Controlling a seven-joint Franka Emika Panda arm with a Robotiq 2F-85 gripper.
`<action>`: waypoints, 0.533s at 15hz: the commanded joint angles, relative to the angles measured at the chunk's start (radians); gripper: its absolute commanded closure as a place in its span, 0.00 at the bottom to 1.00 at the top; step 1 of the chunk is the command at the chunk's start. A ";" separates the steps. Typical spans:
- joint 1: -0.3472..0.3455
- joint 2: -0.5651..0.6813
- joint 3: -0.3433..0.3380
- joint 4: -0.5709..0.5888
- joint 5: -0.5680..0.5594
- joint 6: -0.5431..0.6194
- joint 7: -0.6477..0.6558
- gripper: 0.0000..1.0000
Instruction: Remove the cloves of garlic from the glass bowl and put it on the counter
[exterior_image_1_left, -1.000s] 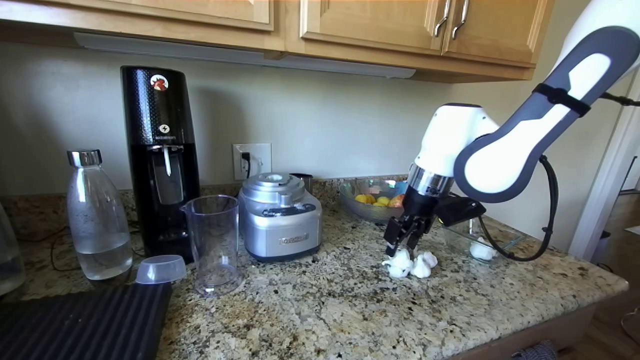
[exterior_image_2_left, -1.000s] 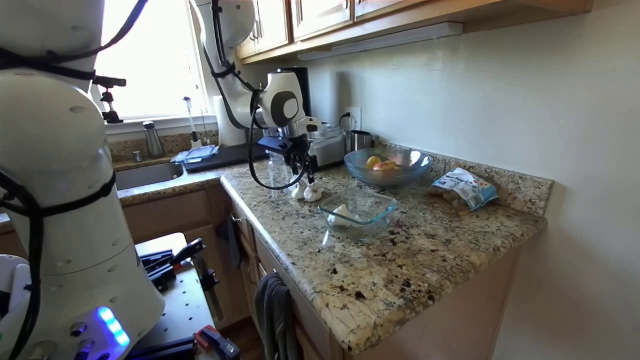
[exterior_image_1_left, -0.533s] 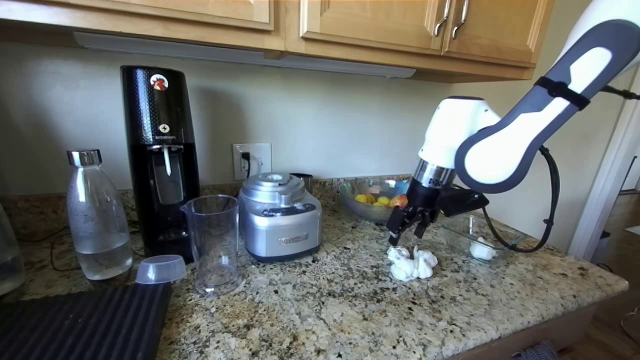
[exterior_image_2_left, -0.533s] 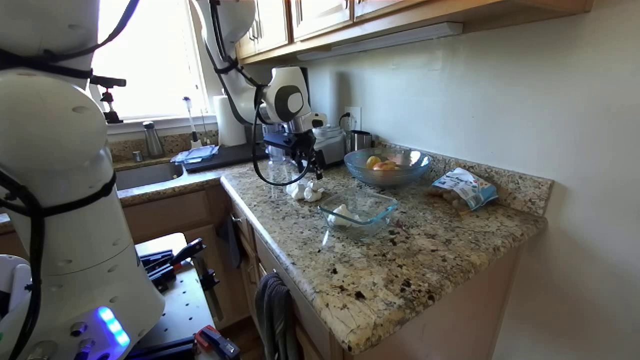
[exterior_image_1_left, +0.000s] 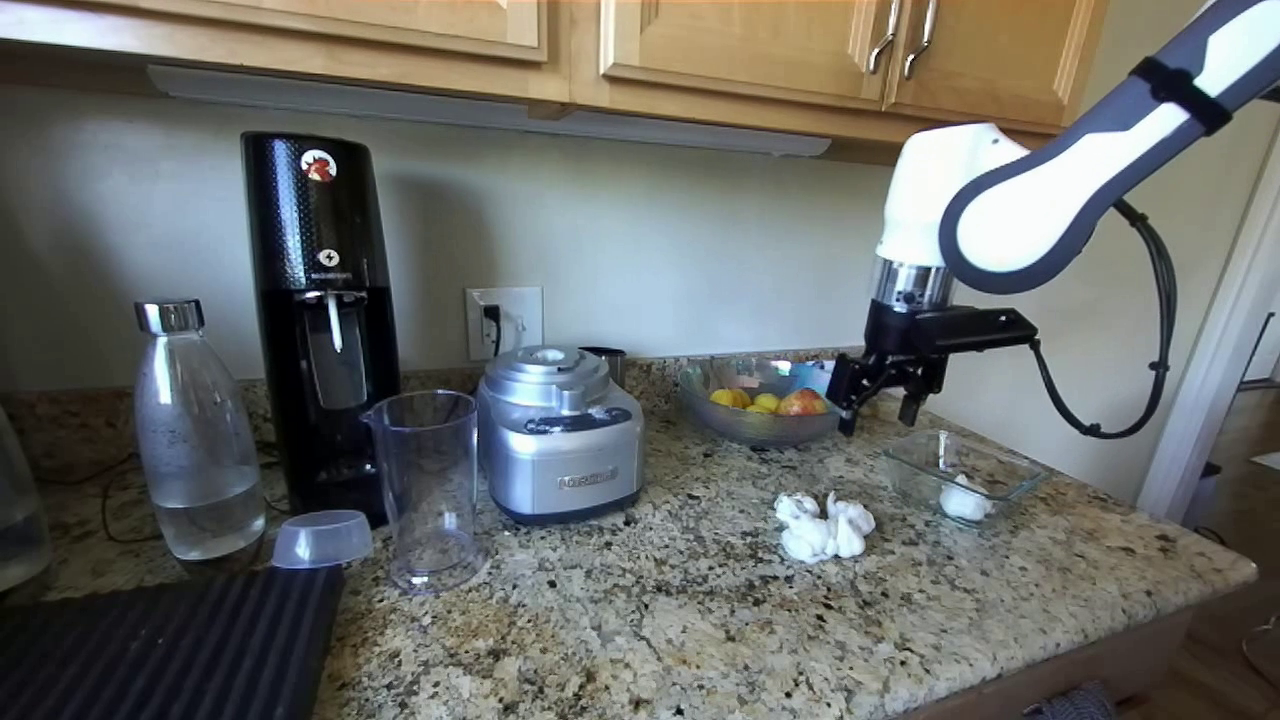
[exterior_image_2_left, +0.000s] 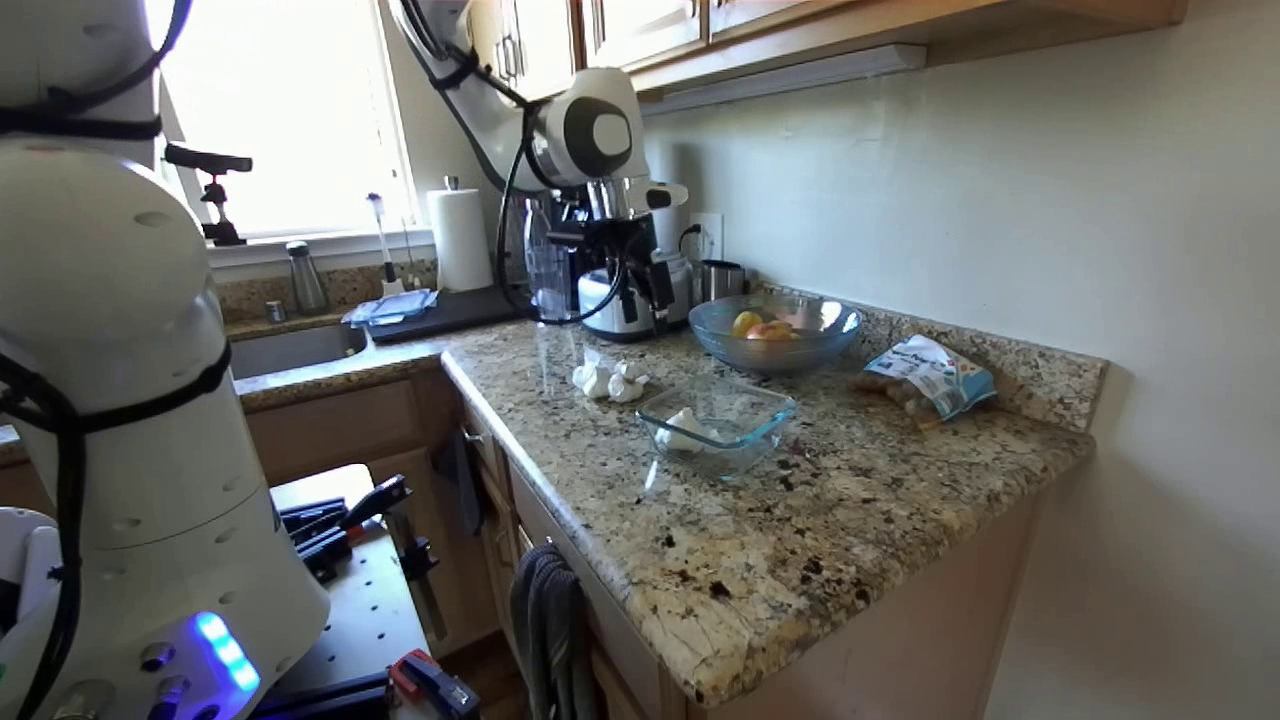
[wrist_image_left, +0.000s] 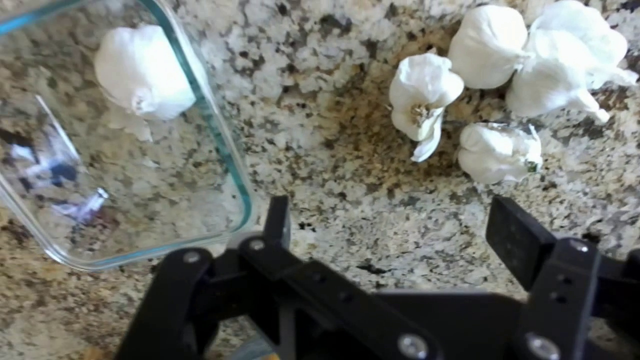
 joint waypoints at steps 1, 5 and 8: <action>-0.052 -0.068 -0.002 -0.018 -0.013 -0.113 0.093 0.00; -0.114 -0.052 -0.022 -0.009 -0.023 -0.177 0.185 0.00; -0.148 -0.024 -0.045 -0.007 -0.064 -0.176 0.228 0.00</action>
